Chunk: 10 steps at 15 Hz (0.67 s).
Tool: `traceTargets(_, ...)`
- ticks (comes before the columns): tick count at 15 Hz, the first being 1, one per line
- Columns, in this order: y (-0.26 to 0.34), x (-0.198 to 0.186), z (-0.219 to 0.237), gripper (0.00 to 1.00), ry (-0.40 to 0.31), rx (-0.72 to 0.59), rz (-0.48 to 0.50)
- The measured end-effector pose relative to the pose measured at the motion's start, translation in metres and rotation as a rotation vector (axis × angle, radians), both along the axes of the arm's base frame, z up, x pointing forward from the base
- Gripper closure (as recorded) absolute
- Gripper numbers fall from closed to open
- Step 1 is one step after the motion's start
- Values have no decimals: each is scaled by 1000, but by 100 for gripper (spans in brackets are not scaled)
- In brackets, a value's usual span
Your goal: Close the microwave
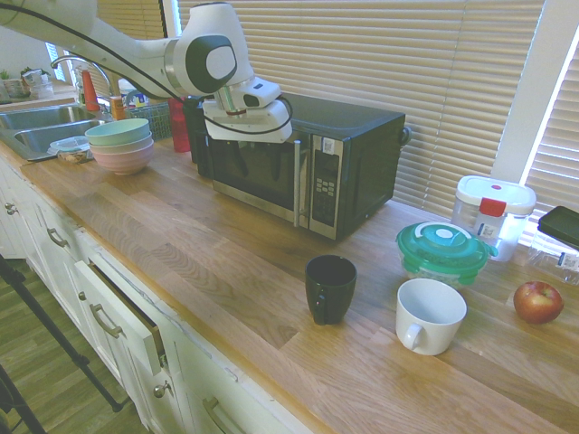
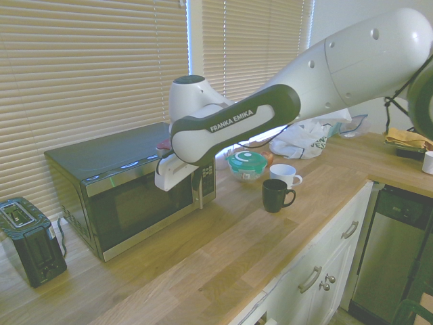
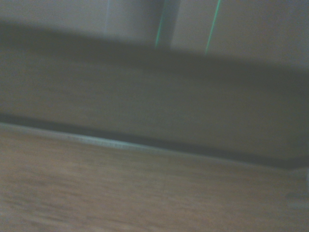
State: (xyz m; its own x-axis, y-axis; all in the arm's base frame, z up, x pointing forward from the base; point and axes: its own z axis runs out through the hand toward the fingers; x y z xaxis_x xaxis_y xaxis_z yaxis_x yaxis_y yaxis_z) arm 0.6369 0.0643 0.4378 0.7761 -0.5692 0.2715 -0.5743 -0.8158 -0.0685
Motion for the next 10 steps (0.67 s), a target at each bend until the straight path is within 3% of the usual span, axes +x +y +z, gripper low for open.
traceTargets(10, -7, -152, -62, 0, -14, 30, 28)
